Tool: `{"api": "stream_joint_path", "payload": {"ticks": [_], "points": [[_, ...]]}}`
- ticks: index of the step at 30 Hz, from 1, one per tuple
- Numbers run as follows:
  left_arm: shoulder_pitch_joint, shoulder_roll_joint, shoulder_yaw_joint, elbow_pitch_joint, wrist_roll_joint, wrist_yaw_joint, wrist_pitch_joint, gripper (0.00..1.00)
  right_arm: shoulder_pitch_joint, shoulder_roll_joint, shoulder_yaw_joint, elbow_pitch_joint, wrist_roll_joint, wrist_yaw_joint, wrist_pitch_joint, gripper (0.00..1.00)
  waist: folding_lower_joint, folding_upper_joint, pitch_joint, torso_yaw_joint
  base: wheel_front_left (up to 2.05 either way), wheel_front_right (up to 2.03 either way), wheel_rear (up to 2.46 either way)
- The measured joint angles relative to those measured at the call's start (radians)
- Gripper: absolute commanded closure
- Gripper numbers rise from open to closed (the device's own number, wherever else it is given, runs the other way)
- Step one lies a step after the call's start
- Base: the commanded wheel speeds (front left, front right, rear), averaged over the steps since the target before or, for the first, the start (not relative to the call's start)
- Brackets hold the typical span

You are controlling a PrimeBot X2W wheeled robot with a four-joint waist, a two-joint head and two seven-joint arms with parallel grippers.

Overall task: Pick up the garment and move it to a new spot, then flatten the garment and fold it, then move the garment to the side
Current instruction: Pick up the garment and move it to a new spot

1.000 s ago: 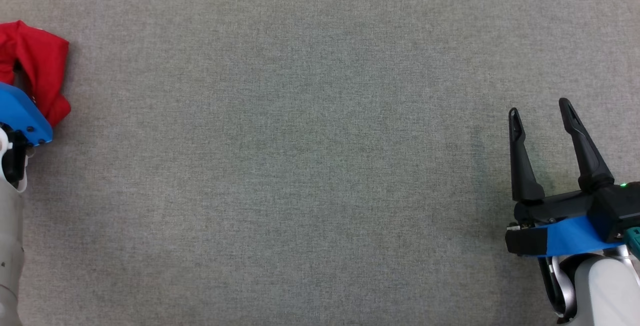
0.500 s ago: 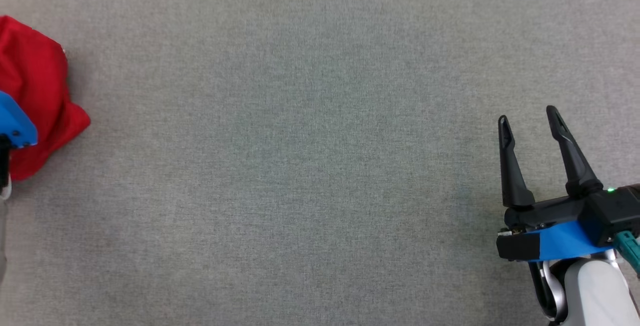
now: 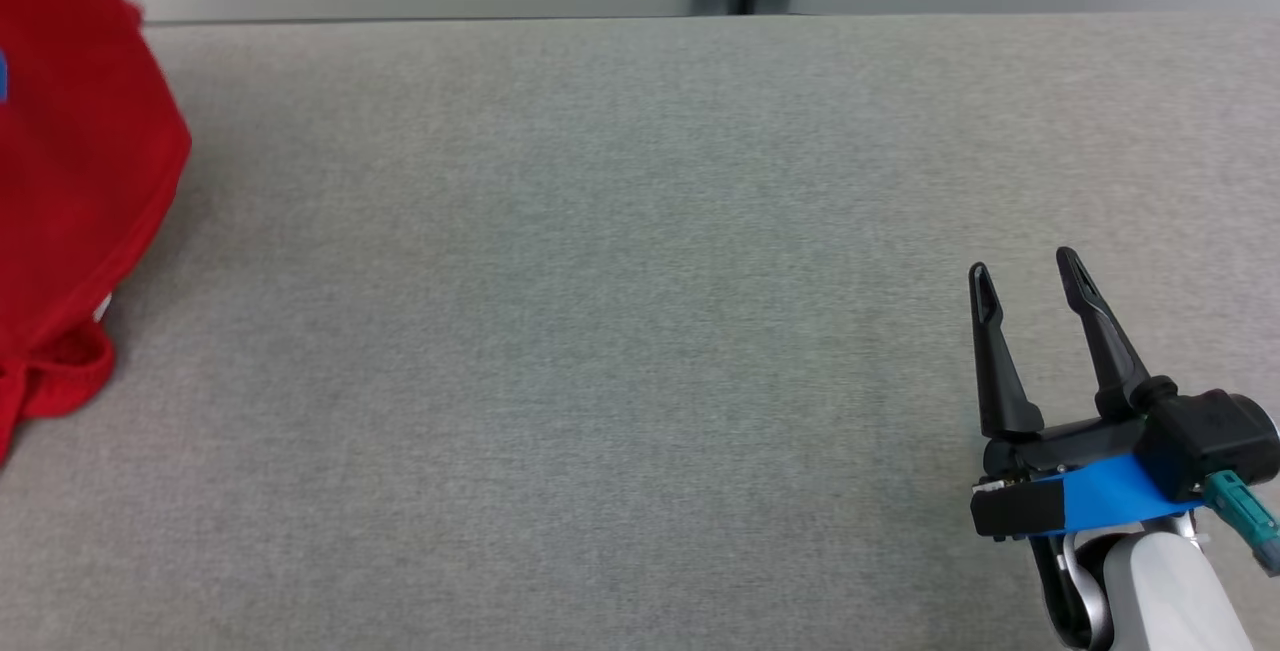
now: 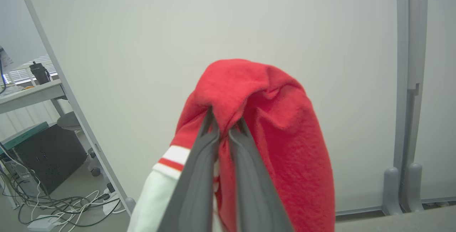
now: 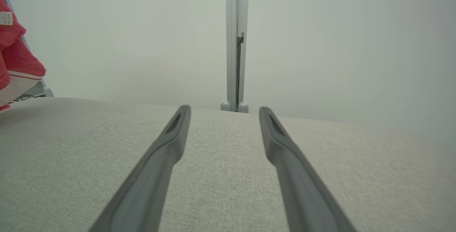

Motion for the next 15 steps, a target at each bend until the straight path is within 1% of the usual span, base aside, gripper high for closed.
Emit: {"api": "stream_joint_path", "payload": {"ticks": [5,8,12,15], "points": [[-0.059,-0.002,-0.051,-0.163,0.004,0.0,-0.003,1.0,0.005,0.0,0.009,-0.011,0.039,0.0,-0.001,0.0,0.0,-0.0001,-0.023,-0.062,0.0,0.0,0.0],[-0.086,-0.024,-0.094,-0.272,-0.006,0.0,0.009,1.0,0.016,0.0,0.015,-0.018,0.063,0.0,-0.002,0.0,0.0,-0.0001,-0.026,-0.11,0.0,0.0,0.0],[-0.131,-0.06,-0.137,-0.402,-0.016,0.0,0.065,1.0,0.013,0.0,0.028,-0.024,0.098,0.0,-0.001,0.0,0.0001,-0.0001,-0.017,-0.181,0.0,0.0,0.0],[-0.148,-0.088,-0.176,-0.466,-0.032,0.0,0.119,1.0,0.01,0.0,0.033,-0.034,0.123,0.0,-0.002,0.0,0.0001,0.0,-0.005,-0.236,0.0,0.0,0.0]]}}
